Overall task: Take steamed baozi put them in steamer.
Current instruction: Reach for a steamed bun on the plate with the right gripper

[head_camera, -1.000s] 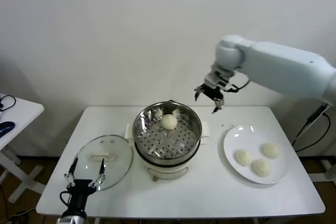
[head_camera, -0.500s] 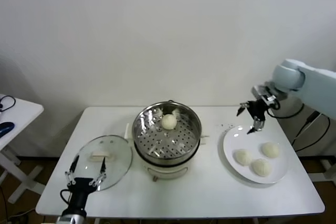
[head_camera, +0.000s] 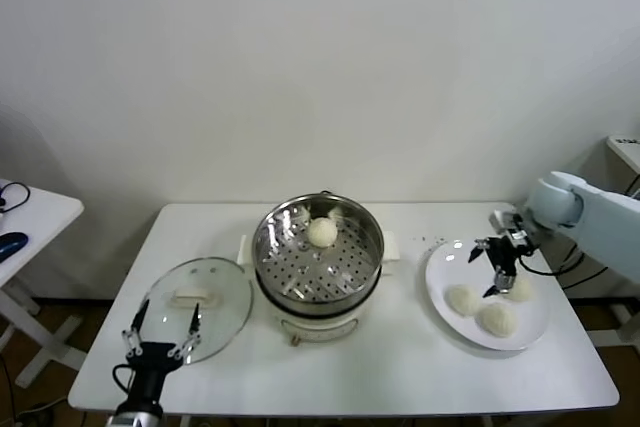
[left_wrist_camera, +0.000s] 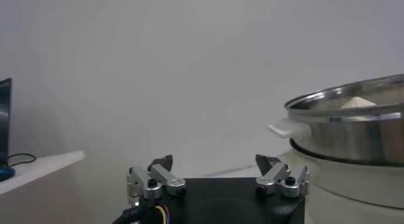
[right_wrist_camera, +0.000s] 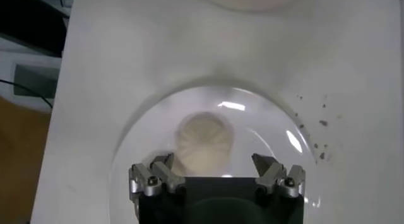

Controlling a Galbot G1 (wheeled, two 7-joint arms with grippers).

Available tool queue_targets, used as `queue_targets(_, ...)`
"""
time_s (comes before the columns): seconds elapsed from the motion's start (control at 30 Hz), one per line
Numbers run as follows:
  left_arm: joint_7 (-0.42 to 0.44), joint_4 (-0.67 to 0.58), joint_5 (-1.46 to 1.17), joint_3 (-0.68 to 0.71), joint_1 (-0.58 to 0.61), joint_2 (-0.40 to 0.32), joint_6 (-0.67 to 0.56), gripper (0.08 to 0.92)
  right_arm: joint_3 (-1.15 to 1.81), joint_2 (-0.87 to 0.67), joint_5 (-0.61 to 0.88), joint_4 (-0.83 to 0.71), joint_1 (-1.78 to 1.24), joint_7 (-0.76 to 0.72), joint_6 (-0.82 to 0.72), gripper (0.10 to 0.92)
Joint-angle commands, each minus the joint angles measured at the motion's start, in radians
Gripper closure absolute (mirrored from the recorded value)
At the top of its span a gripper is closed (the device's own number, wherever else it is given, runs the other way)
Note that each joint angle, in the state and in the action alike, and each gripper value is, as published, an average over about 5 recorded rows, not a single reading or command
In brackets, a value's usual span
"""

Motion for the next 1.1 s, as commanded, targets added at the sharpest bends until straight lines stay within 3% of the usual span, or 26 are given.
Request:
queue_targets(0.03, -0.001, 0.002, 0.000, 0.000, 0.002, 0.000, -0.002, 0.177, 0.085, 0.025, -0.059, -0.045, -0.135, 0.019, 0.004, 0.203)
queue_targets(0.93, -0.003, 0.014, -0.001, -0.009, 0.001, -0.004, -0.002, 0.177, 0.131, 0.101, -0.101, -0.121, -0.185, 0.029, 0.026, 0.203)
queue_targets(1.1, -0.004, 0.013, -0.001, -0.008, 0.000, -0.005, -0.002, 0.177, 0.132, 0.105, -0.103, -0.127, -0.184, 0.029, 0.032, 0.259)
